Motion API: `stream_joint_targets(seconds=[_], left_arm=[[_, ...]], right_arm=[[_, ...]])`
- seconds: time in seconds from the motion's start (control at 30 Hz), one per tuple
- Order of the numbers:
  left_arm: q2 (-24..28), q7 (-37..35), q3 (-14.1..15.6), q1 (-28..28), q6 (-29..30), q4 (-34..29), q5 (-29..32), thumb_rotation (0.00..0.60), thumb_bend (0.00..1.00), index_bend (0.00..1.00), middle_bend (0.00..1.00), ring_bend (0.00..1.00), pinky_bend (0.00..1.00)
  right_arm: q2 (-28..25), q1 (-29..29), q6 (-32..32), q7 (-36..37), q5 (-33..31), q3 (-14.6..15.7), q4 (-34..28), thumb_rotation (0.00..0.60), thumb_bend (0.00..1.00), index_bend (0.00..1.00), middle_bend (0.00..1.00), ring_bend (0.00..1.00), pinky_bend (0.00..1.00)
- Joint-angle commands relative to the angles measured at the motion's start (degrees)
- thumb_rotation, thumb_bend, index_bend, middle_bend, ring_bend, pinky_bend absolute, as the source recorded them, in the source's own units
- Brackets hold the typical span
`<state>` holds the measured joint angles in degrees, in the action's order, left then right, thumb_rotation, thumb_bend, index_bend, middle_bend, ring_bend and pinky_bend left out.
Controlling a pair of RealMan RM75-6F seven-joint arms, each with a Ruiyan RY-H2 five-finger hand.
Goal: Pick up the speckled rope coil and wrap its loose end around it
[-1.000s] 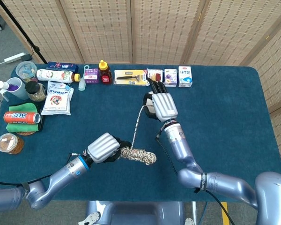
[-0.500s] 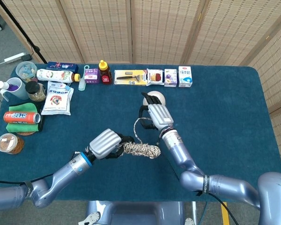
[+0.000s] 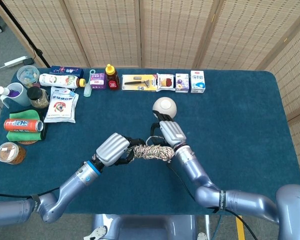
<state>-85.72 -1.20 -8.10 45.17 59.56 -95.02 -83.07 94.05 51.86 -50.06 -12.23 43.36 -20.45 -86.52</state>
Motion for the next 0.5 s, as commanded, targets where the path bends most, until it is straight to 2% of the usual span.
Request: stream_joint_targets(seconds=[0.03,0.1,0.2,0.23,0.27,0.33,0.5], left_arm=[[-0.27,0.46,-0.02,-0.26,0.43,-0.12,0.09,0.6,0.65,0.81,0.6,0.59,0.68],[-0.36,0.57,-0.01,-0.39,0.61,-0.27,0.14,0.6,0.65,0.81,0.6,0.59,0.68],[-0.39,0.81,0.13,-0.74,0.99,-0.75,0.15,0.6,0.65,0.81,0.6,0.59,0.68],[-0.34,0.96,0.18,-0.87,1.08,-0.94,0.21,0.6,0.65,0.81,0.6,0.59,0.68],[-0.27,1.15,0.26,-0.97,1.11,-1.18,0.28,0.6,0.65,0.81,0.6,0.59,0.68],[-0.04,1.72,0.41,-1.17,1.15,-1.86,0.42,0.6,0.65,0.81,0.6,0.59,0.68],[1.26,3.67,0.55,-2.04,2.14,-4.82,0.54,0.6,0.65,0.81,0.6,0.59,0.68]], right_arm=[[-0.13,-0.36,1.24,1.42,-0.05,0.51,-0.24,0.6,0.5,0.73,0.0,0.0,0.0],[-0.47,-0.51,2.21,2.41,0.21,0.63,-0.59,0.6,0.49,0.66,0.0,0.0,0.0],[-2.68,-0.46,5.37,3.16,1.37,1.76,-1.4,0.6,0.45,0.33,0.0,0.0,0.0],[-3.47,-0.37,6.1,2.97,1.36,2.15,-1.66,0.6,0.38,0.18,0.0,0.0,0.0],[-4.22,-0.31,6.62,2.73,1.3,2.53,-1.98,0.6,0.3,0.07,0.0,0.0,0.0],[-5.51,-0.46,6.97,2.7,1.3,3.04,-2.83,0.6,0.19,0.0,0.0,0.0,0.0],[-8.22,-2.44,5.89,4.55,2.39,4.05,-5.21,0.6,0.08,0.0,0.0,0.0,0.0]])
